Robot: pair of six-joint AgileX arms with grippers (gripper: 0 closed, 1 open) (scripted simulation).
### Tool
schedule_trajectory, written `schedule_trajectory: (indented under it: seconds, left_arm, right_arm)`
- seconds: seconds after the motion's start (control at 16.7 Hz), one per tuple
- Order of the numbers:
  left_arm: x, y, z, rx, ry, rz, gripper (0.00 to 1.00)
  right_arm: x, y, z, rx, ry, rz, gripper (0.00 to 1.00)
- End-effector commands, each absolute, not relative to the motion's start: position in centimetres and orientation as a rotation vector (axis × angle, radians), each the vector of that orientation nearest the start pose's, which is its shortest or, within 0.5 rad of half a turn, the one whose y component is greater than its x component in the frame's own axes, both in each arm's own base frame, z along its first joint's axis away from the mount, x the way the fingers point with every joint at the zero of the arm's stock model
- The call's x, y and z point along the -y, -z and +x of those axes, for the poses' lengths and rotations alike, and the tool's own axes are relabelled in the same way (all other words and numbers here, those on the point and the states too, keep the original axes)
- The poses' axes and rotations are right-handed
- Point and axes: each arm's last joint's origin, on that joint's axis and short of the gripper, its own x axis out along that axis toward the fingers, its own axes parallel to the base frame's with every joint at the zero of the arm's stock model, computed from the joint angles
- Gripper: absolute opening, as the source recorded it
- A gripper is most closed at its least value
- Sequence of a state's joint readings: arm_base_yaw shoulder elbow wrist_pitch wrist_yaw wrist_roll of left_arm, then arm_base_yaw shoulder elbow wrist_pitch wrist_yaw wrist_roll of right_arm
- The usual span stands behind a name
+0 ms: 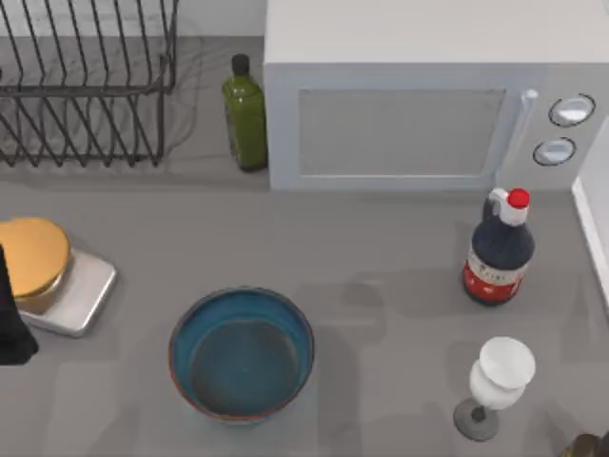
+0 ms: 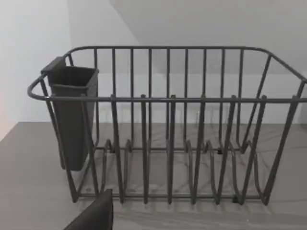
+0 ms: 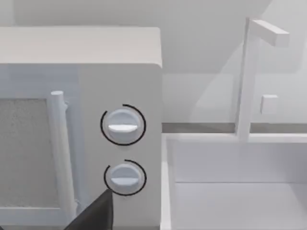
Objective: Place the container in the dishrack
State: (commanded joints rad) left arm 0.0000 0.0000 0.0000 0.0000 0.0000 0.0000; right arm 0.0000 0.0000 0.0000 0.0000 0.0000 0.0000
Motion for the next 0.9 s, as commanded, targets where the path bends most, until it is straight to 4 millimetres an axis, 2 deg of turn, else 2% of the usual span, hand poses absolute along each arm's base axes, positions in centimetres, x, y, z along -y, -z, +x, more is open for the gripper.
schedule_trajectory:
  seconds: [0.24, 0.36, 0.54, 0.72, 0.9]
  left_arm:
    - [0.3, -16.6, 10.6, -0.025, 0.020, -0.018, 1.00]
    - [0.8, -17.9, 10.7, -0.085, 0.060, -0.056, 1.00]
    - [1.8, -21.2, 11.3, -0.237, 0.137, -0.134, 1.00]
    - [3.8, -24.5, 13.5, -0.477, 0.205, -0.201, 1.00]
    - [7.1, -26.6, 17.1, -0.778, 0.234, -0.224, 1.00]
  right_arm:
    - [0.1, -16.0, 10.6, 0.000, 0.000, 0.000, 1.00]
    - [0.1, -16.0, 10.6, 0.000, 0.000, 0.000, 1.00]
    - [0.1, -16.0, 10.6, 0.000, 0.000, 0.000, 1.00]
    - [0.1, -16.0, 10.6, 0.000, 0.000, 0.000, 1.00]
    - [0.1, -16.0, 10.6, 0.000, 0.000, 0.000, 1.00]
